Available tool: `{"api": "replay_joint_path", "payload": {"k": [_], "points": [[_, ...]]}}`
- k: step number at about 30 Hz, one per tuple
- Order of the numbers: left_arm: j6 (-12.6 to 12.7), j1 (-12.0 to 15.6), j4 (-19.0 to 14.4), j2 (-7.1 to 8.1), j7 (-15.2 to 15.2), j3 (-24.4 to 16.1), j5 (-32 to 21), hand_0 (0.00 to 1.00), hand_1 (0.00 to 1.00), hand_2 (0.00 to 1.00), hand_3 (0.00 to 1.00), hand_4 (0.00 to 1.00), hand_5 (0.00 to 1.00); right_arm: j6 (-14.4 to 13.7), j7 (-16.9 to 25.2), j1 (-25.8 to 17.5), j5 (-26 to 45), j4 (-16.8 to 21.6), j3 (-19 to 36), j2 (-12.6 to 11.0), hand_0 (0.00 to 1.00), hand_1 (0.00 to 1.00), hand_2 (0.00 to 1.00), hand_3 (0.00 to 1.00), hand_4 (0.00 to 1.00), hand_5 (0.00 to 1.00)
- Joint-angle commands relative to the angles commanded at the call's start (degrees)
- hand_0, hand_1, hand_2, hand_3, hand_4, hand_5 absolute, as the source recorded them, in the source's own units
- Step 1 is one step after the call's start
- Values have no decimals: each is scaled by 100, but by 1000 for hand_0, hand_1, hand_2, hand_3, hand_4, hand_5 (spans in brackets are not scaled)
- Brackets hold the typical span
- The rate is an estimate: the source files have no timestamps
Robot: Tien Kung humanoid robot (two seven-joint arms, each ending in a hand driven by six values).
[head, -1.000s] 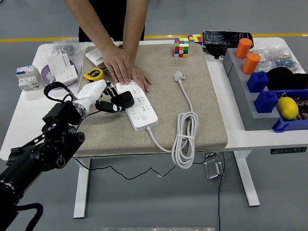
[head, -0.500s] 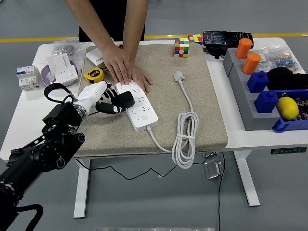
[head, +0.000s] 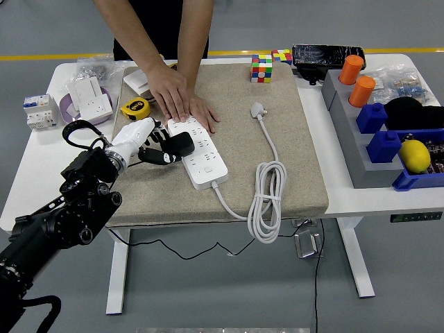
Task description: Pick up the plug,place it near the board,insert it into the board,press the button
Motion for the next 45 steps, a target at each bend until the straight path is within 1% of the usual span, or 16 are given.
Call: {"api": "replay_joint_path", "payload": {"k": [4, 6, 11, 23, 24, 30, 31, 36, 37, 41, 42, 45], "points": [[-58, 24, -62, 10, -40, -75, -190, 455, 571, 442, 388, 625, 209, 1, 0, -1, 0, 0, 3, 3, 888, 805, 771, 807, 998, 998], [-86, 26, -81, 13, -51, -93, -239, 454, 571, 437, 369, 617, 201, 1, 1, 0, 1, -1, 3, 6, 888, 805, 771, 807, 998, 998], [-129, 35, -136, 19, -57, -147, -365, 454, 571, 437, 369, 617, 201, 0, 1, 13, -2, 0, 16, 10, 888, 805, 771, 807, 998, 998], [-194, 32, -122, 19, -68, -147, -426, 455, 570, 426, 361, 604, 210, -4, 1, 20, 0, 0, 24, 9, 888, 805, 770, 807, 998, 998], [-188, 30, -113, 17, -83, -137, -426, 455, 572, 428, 373, 603, 224, -4, 2, 20, -4, 2, 27, 9, 888, 805, 770, 806, 998, 998], [-219, 4, -107, -3, -105, -134, -410, 455, 572, 428, 373, 603, 224, -4, 2, 18, 0, 0, 17, 7, 888, 805, 770, 806, 998, 998], [-233, -6, -107, -8, -108, -132, -408, 460, 581, 526, 486, 877, 300, -5, 2, 20, 5, -1, 14, 6, 888, 805, 770, 806, 998, 998], [-351, -45, -59, -33, -105, -113, -432, 460, 581, 526, 486, 877, 300, -5, 7, 27, 4, 0, 15, 1, 888, 805, 770, 806, 998, 998], [-381, -49, -48, -37, -100, -107, -431, 512, 662, 603, 565, 982, 338, -6, 6, 25, 3, 1, 15, 0, 888, 805, 771, 807, 998, 998], [-454, -56, 5, -50, -88, -81, -412, 512, 662, 603, 565, 982, 338, -9, 10, 13, 8, 1, 6, -2, 888, 805, 771, 807, 998, 998], [-471, -57, 18, -53, -84, -78, -402, 608, 745, 732, 707, 998, 370, -10, 10, 11, 7, -1, 8, -1, 888, 805, 770, 806, 998, 998], [-492, -51, 45, -51, -79, -61, -377, 608, 745, 732, 707, 998, 370, -12, 12, 7, 6, 0, 13, -2, 888, 805, 770, 806, 998, 998]]}}
